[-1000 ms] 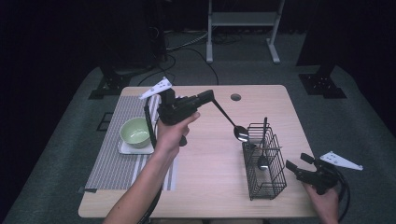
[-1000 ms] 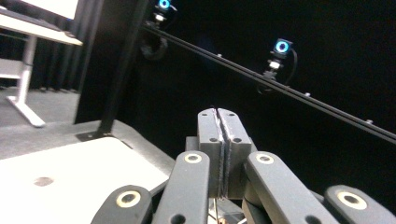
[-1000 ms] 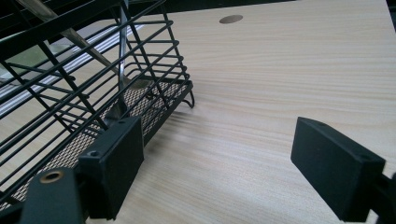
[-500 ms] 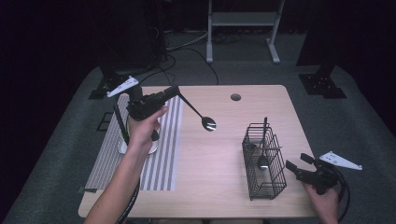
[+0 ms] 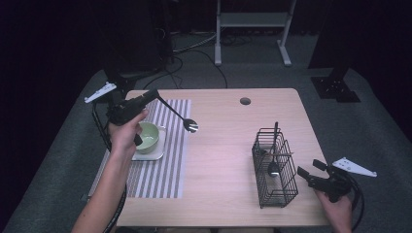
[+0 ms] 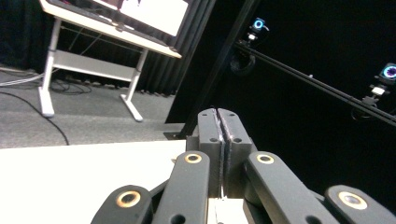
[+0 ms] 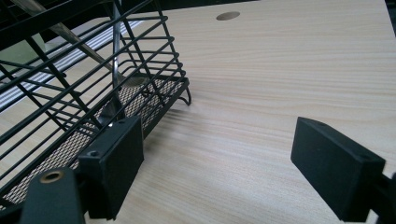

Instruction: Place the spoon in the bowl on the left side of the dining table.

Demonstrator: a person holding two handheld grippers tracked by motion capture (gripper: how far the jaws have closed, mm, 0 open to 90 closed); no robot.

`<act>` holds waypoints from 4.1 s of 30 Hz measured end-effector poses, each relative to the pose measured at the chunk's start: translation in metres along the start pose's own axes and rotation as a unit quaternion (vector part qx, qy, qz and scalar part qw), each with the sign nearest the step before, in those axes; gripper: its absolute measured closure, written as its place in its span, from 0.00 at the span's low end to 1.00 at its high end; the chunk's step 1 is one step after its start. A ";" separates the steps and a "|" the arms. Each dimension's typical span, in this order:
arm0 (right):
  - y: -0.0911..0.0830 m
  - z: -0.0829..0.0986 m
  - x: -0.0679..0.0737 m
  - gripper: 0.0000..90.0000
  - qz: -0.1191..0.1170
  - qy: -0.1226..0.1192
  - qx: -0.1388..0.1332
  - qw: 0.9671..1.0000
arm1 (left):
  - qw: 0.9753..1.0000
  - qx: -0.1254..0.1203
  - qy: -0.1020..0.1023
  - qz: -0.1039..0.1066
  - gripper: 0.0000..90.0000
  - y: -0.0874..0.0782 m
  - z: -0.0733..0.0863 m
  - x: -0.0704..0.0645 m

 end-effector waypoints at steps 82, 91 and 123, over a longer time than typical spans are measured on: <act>0.004 0.002 0.001 0.18 0.002 -0.004 0.009 1.000 | 0.971 -0.031 -0.069 -0.227 0.99 -0.113 0.039 0.151; 0.005 0.003 0.003 0.18 0.001 -0.006 0.013 1.000 | 0.968 -0.026 -0.073 -0.238 0.99 -0.117 0.048 0.159; 0.005 0.003 0.003 0.18 0.000 -0.007 0.014 1.000 | 0.965 -0.016 -0.094 -0.246 0.98 -0.119 0.071 0.173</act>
Point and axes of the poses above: each handheld gripper's, and its own axes: y roughly forward along the jaws, z roughly out of its underside, x roughly to its left, the point moved 7 cm from there along y, roughly forward along the jaws, and after that the axes turned 4 degrees about z, right-handed, at the moved point
